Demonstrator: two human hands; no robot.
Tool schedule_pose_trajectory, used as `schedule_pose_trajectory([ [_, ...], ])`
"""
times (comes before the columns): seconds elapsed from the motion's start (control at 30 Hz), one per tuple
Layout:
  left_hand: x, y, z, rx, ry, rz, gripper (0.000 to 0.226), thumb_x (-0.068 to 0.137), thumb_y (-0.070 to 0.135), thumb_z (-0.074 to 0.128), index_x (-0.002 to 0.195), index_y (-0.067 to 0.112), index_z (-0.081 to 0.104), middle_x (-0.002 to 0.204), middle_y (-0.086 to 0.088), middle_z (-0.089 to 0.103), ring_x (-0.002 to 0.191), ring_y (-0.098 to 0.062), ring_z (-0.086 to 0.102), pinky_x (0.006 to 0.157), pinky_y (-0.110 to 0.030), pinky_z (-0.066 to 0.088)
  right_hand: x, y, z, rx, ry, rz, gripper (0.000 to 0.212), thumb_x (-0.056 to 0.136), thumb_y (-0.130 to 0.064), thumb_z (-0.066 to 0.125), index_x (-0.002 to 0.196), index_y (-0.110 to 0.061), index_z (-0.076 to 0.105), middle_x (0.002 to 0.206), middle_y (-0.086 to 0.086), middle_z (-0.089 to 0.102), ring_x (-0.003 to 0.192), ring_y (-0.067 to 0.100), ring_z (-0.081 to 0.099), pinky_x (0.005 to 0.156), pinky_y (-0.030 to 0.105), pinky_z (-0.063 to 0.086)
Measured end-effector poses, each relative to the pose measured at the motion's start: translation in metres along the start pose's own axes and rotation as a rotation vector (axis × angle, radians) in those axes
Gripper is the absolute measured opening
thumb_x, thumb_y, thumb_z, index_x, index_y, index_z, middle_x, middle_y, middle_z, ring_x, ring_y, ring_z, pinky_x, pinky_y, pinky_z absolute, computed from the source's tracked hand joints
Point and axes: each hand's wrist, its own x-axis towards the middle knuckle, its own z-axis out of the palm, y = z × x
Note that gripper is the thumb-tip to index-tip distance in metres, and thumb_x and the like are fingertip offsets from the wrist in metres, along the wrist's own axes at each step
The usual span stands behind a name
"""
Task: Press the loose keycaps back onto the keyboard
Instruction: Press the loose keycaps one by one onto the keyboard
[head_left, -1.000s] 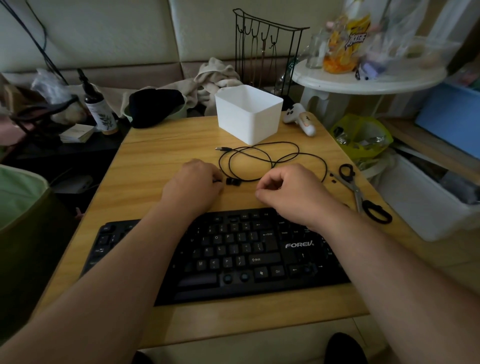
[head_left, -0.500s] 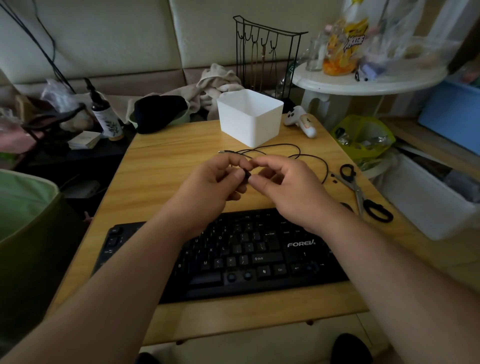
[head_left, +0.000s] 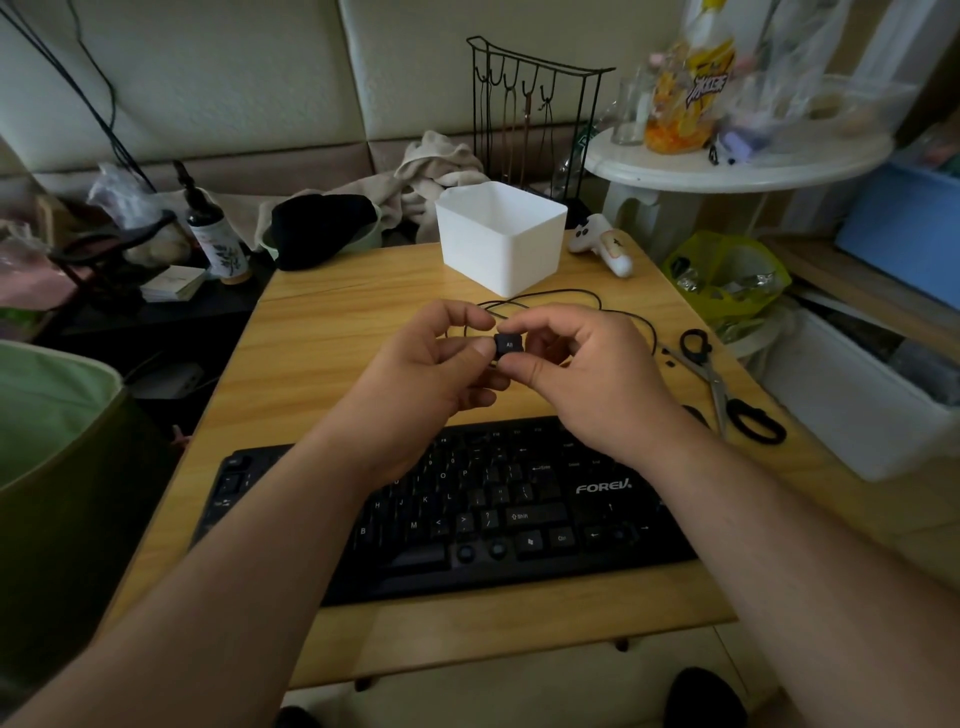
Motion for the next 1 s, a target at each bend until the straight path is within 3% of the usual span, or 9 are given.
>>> schedule_pose_trajectory([
  [0.3,0.001,0.0,-0.001,0.066,0.05,-0.025,0.015,0.105,0.004,0.056,0.116,0.015,0.06,0.084,-0.007,0.071,0.079,-0.018,0.067,0.073,-0.029,0.056,0.0,-0.002,-0.002,-0.051,0.025,-0.025,0.028,0.086,-0.021,0.083,0.099,-0.043,0.073,0.082,-0.012,0.069,0.076,0.009,0.064,0.073,0.029,0.056],
  [0.53,-0.007,-0.002,-0.001,0.225,0.058,-0.009,0.012,0.103,0.007,0.06,0.111,0.017,0.061,0.08,-0.001,0.074,0.079,-0.017,0.068,0.077,-0.033,0.056,-0.009,-0.011,-0.009,-0.268,-0.03,-0.097,0.021,0.083,-0.025,0.086,0.103,-0.03,0.08,0.08,-0.02,0.068,0.076,0.002,0.065,0.068,0.018,0.052],
  [0.63,-0.018,0.001,-0.003,0.353,0.037,-0.012,0.014,0.102,0.01,0.063,0.114,0.018,0.062,0.081,0.002,0.076,0.077,-0.013,0.068,0.08,-0.037,0.055,-0.018,-0.017,-0.012,-0.326,-0.069,-0.12,0.019,0.082,-0.027,0.086,0.1,-0.029,0.081,0.078,-0.019,0.07,0.073,0.002,0.066,0.065,0.02,0.053],
  [0.73,-0.033,0.002,-0.007,0.478,-0.023,-0.022,0.016,0.101,0.017,0.066,0.114,0.025,0.063,0.079,0.002,0.074,0.065,-0.019,0.055,0.065,-0.035,0.047,-0.031,-0.024,-0.012,-0.341,-0.137,-0.089,0.02,0.081,-0.025,0.086,0.101,-0.028,0.081,0.079,-0.016,0.071,0.075,0.001,0.066,0.067,0.024,0.055],
  [0.83,-0.046,0.002,-0.014,0.634,-0.123,-0.059,0.016,0.101,0.024,0.066,0.114,0.033,0.063,0.087,0.01,0.077,0.053,-0.01,0.048,0.053,-0.023,0.041,-0.043,-0.029,-0.009,-0.418,-0.232,-0.121,0.018,0.081,-0.028,0.085,0.098,-0.028,0.081,0.079,-0.014,0.068,0.073,0.003,0.064,0.067,0.032,0.057],
  [0.9,-0.052,0.001,-0.021,0.778,-0.14,-0.029,0.016,0.099,0.031,0.069,0.112,0.039,0.064,0.097,0.02,0.076,0.07,-0.002,0.063,0.066,-0.022,0.048,-0.051,-0.032,-0.008,-0.464,-0.297,-0.109,0.017,0.083,-0.033,0.083,0.1,-0.03,0.08,0.081,-0.014,0.066,0.074,0.003,0.061,0.067,0.035,0.057],
  [1.0,-0.061,-0.002,-0.033,0.978,-0.112,0.023,0.016,0.093,0.04,0.072,0.108,0.045,0.067,0.098,0.024,0.069,0.095,0.002,0.062,0.079,-0.023,0.049,-0.066,-0.038,-0.004,-0.477,-0.397,-0.022,0.02,0.083,-0.04,0.082,0.102,-0.034,0.079,0.088,-0.016,0.063,0.081,0.001,0.059,0.072,0.031,0.056],
])
